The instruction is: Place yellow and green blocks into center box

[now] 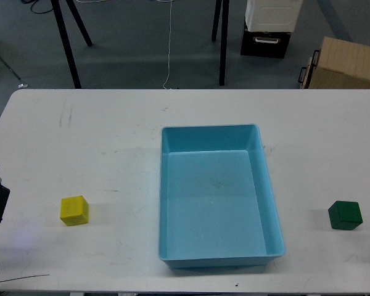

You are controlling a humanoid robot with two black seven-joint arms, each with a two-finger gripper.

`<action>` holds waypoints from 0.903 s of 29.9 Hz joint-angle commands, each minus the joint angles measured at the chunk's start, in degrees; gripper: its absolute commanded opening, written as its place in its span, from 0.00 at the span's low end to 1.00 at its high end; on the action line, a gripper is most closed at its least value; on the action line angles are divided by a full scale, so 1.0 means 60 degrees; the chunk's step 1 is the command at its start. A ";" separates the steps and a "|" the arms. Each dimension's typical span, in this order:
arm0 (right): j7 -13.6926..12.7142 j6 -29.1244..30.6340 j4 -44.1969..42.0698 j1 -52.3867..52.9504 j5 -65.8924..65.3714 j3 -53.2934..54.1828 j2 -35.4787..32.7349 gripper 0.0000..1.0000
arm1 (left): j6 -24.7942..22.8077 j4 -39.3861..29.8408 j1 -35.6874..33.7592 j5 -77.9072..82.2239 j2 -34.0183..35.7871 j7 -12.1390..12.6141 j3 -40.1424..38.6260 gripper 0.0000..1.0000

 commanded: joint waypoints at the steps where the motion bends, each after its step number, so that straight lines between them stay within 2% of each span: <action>1: 0.0021 0.0000 0.0006 0.0084 0.0048 -0.0050 0.0276 1.00 | 0.0000 -0.0006 0.0015 0.0000 -0.0037 0.0012 0.0034 1.00; 8: 0.0167 0.0000 -0.0009 0.0129 0.0267 0.0066 0.0863 1.00 | 0.0000 -0.0006 0.0015 0.0000 -0.0066 -0.0046 -0.0010 1.00; 14: 0.0212 0.0000 -0.0140 0.0509 0.0693 0.0520 0.0674 1.00 | 0.0000 -0.0006 0.0029 -0.0015 -0.0139 -0.0076 -0.0010 1.00; 19: 0.0241 0.0000 -0.0184 0.0655 0.0634 0.0740 -0.1768 1.00 | 0.0000 -0.0006 0.0000 -0.0015 -0.0286 -0.0076 -0.0025 1.00; 23: 0.0095 -0.0696 -0.0243 0.1153 0.0007 0.0638 -0.3950 1.00 | 0.0000 -0.0006 -0.0175 -0.0015 -0.0330 -0.0061 0.0019 1.00; 27: -0.0168 -0.1441 -0.0360 0.2030 -0.1852 0.0083 -0.6017 1.00 | 0.0000 -0.0006 -0.0380 -0.0015 -0.0330 -0.0047 0.0063 1.00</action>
